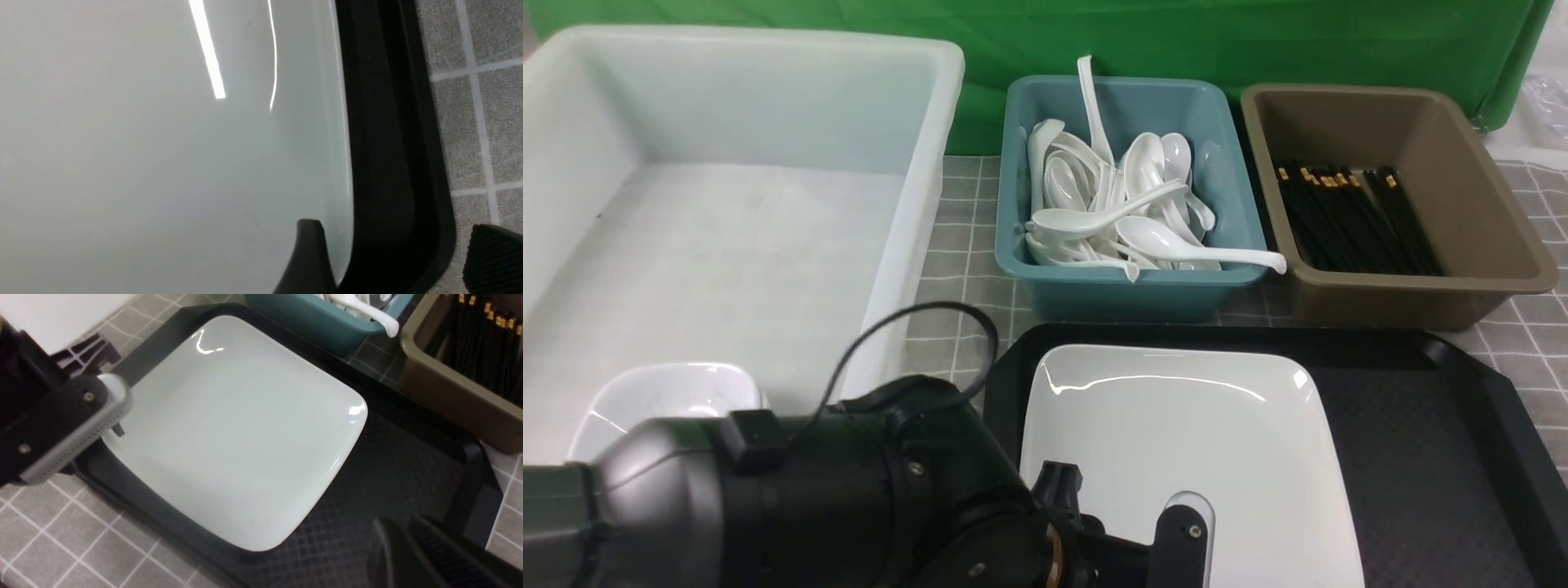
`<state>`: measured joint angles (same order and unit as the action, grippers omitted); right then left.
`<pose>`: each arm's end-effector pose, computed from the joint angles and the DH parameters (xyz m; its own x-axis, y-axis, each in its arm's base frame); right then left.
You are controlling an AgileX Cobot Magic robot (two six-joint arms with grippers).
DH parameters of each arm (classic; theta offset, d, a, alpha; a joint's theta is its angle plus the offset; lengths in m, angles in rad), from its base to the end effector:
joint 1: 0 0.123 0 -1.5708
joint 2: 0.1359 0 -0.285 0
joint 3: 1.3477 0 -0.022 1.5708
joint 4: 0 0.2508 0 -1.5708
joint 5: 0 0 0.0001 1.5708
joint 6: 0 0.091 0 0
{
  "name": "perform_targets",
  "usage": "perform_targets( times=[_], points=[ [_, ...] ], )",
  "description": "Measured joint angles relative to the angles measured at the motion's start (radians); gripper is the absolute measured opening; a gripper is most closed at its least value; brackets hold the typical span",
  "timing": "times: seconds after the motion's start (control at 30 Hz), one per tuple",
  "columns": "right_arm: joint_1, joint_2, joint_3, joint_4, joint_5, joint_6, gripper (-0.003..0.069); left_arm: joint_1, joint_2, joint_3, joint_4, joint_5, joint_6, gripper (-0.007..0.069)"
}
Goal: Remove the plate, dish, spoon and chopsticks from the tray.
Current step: Use the left arm to grab a plate from the dinner plate
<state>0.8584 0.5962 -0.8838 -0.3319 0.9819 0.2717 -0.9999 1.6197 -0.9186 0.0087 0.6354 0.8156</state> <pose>0.0752 0.0494 0.3776 -0.4054 -0.3479 -0.8454 -0.5489 0.8321 -0.0793 0.1618 -0.2511 0.1903 0.2672 0.9402 -0.2114 0.9476 -0.2165 0.2349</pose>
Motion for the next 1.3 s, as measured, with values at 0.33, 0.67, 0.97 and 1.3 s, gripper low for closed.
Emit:
perform_targets(
  times=[0.33, 0.67, 0.97, 1.3],
  points=[
    [0.0, 0.0, 0.0, 0.0, 0.0, 0.001, 0.009, -0.002, 0.114, 0.001, 0.152, -0.086, -0.073, 0.0461],
    [0.0, 0.0, 0.0, 0.013, 0.0, -0.001, 0.009, -0.007, 0.137, -0.006, 0.249, -0.14, -0.161, 0.0377],
    [0.0, 0.0, 0.0, 0.02, 0.0, -0.001, 0.009, -0.02, 0.14, -0.006, 0.28, -0.156, -0.156, 0.02],
    [0.0, 0.0, 0.0, 0.021, -0.017, 0.001, 0.009, -0.151, -0.127, -0.054, 0.199, 0.024, -0.176, 0.0046]
  ],
)
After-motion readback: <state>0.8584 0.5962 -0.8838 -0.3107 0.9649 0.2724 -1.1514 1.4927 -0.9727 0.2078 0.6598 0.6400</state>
